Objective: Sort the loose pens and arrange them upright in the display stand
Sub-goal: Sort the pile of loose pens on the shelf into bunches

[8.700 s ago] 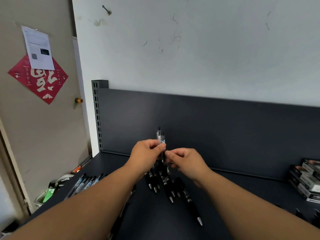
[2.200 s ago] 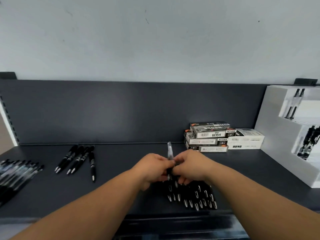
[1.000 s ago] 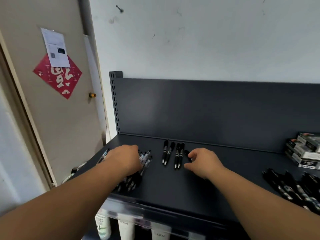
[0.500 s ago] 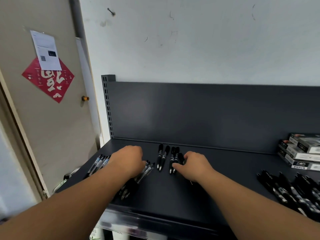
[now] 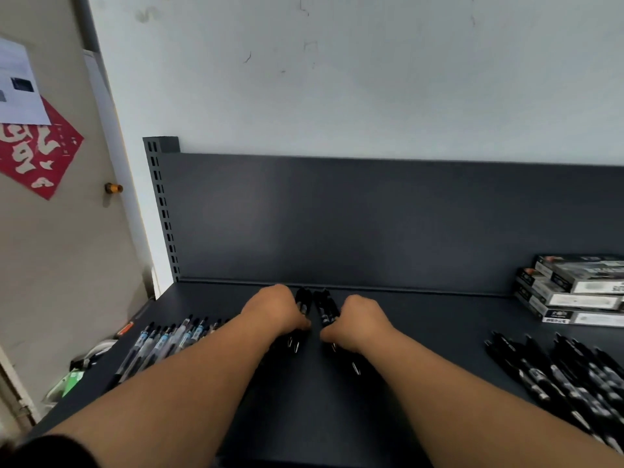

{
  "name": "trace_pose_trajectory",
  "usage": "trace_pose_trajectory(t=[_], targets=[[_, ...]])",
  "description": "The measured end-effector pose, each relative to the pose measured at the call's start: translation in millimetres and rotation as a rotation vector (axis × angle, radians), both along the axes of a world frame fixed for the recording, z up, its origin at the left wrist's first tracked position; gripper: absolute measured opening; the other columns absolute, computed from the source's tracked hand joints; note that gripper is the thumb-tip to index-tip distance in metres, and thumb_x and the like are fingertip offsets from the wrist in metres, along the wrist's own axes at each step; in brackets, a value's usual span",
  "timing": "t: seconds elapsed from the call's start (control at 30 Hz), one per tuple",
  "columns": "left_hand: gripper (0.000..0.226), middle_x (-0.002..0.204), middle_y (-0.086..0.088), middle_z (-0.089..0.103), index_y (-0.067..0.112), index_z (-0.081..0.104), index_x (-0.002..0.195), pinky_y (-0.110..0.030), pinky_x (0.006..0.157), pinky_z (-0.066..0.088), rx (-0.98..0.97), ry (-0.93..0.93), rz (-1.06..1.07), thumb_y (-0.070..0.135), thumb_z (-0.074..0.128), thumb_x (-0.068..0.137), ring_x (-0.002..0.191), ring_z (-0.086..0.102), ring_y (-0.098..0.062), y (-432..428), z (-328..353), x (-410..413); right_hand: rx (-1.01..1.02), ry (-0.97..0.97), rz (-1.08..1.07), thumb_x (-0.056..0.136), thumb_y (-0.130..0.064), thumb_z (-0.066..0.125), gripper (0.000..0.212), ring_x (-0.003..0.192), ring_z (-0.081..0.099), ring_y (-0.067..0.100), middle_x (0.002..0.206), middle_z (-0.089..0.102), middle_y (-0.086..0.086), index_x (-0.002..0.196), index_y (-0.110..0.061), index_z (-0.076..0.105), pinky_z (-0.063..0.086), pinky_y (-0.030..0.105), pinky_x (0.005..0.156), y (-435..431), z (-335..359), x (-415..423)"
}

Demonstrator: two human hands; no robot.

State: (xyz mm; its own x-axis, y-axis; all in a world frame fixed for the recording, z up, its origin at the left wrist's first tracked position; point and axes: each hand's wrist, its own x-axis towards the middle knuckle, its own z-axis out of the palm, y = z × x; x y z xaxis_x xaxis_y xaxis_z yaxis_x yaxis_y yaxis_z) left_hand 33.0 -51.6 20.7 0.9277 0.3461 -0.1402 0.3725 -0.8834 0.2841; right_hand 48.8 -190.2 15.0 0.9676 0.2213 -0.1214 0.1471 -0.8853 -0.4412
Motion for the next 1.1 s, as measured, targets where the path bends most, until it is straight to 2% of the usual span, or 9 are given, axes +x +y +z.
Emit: trace_pose_trajectory(t=[0.17, 0.33, 0.47, 0.57, 0.67, 0.8, 0.87, 0.97, 1.1], targets=[[0.041, 0.085, -0.002, 0.055, 0.011, 0.054, 0.086, -0.029, 0.072, 0.048, -0.001, 0.047, -0.023, 0.045, 0.075, 0.076, 0.085, 0.058, -0.02, -7, 3, 5, -0.04, 0.033, -0.014, 0.078, -0.032, 0.071, 0.034, 0.076, 0.055, 0.018, 0.076, 0.049, 0.0, 0.07, -0.015, 0.043, 0.044, 0.025, 0.061, -7, 10, -1], [0.037, 0.08, -0.001, 0.052, 0.01, 0.058, 0.088, -0.027, 0.07, 0.043, 0.03, 0.032, -0.077, 0.045, 0.068, 0.082, 0.079, 0.052, -0.018, -13, 2, 2, 0.022, 0.172, -0.038, 0.078, -0.028, 0.073, 0.028, 0.054, 0.055, 0.015, 0.066, 0.058, 0.003, 0.068, -0.012, 0.053, 0.054, 0.026, 0.059, -18, 13, -1], [0.04, 0.063, 0.002, 0.049, 0.012, 0.051, 0.065, -0.026, 0.064, 0.04, -0.012, 0.035, -0.117, 0.045, 0.064, 0.083, 0.07, 0.051, -0.017, -29, -4, 0, 0.109, 0.191, -0.046, 0.078, -0.025, 0.072, 0.023, 0.052, 0.059, 0.014, 0.066, 0.061, 0.003, 0.068, -0.011, 0.056, 0.057, 0.024, 0.059, -26, 8, -4], [0.037, 0.06, 0.001, 0.053, 0.013, 0.051, 0.06, -0.025, 0.054, 0.038, -0.16, 0.01, -0.089, 0.04, 0.065, 0.083, 0.057, 0.05, -0.015, -40, -9, -1, 0.229, 0.153, -0.059, 0.075, -0.023, 0.074, 0.027, 0.05, 0.056, 0.014, 0.064, 0.057, 0.002, 0.065, -0.013, 0.052, 0.052, 0.022, 0.049, -37, 0, -3], [0.023, 0.063, -0.003, 0.061, 0.009, 0.062, 0.075, -0.022, 0.05, 0.039, -0.494, -0.074, -0.019, 0.029, 0.069, 0.083, 0.053, 0.053, -0.014, -48, -14, -7, 0.509, 0.242, -0.058, 0.076, -0.016, 0.078, 0.026, 0.054, 0.055, 0.011, 0.064, 0.056, 0.0, 0.068, -0.014, 0.054, 0.046, 0.021, 0.047, -56, -6, -4], [0.023, 0.068, -0.007, 0.062, 0.006, 0.069, 0.089, -0.021, 0.048, 0.034, -0.747, -0.144, 0.02, 0.029, 0.07, 0.085, 0.054, 0.051, -0.015, -75, -12, -13, 0.742, 0.351, -0.068, 0.078, -0.01, 0.078, 0.019, 0.072, 0.065, 0.017, 0.082, 0.068, 0.007, 0.09, -0.005, 0.064, 0.056, 0.031, 0.066, -91, 1, -5], [0.025, 0.072, -0.007, 0.065, 0.004, 0.069, 0.094, -0.021, 0.048, 0.034, -0.822, -0.161, 0.001, 0.028, 0.069, 0.086, 0.057, 0.053, -0.015, -98, -7, -13, 0.746, 0.343, -0.062, 0.079, -0.008, 0.077, 0.014, 0.071, 0.066, 0.017, 0.081, 0.069, 0.007, 0.086, -0.006, 0.065, 0.058, 0.032, 0.066, -116, 10, -6], [0.025, 0.075, -0.009, 0.068, 0.004, 0.069, 0.093, -0.022, 0.047, 0.032, -0.898, -0.157, -0.051, 0.027, 0.069, 0.086, 0.063, 0.053, -0.017, -142, -2, -12, 0.705, 0.333, -0.061, 0.082, -0.005, 0.074, 0.013, 0.057, 0.064, 0.011, 0.071, 0.067, 0.003, 0.078, -0.009, 0.062, 0.052, 0.023, 0.05, -163, 28, -9], [0.024, 0.068, -0.008, 0.065, 0.004, 0.07, 0.087, -0.016, 0.039, 0.027, -0.908, -0.113, -0.124, 0.028, 0.069, 0.087, 0.045, 0.04, -0.012, -204, 2, -12, 0.503, 0.24, -0.112, 0.079, -0.012, 0.078, 0.023, 0.052, 0.057, 0.008, 0.059, 0.061, -0.002, 0.068, -0.013, 0.057, 0.043, 0.017, 0.043, -233, 46, -11]])
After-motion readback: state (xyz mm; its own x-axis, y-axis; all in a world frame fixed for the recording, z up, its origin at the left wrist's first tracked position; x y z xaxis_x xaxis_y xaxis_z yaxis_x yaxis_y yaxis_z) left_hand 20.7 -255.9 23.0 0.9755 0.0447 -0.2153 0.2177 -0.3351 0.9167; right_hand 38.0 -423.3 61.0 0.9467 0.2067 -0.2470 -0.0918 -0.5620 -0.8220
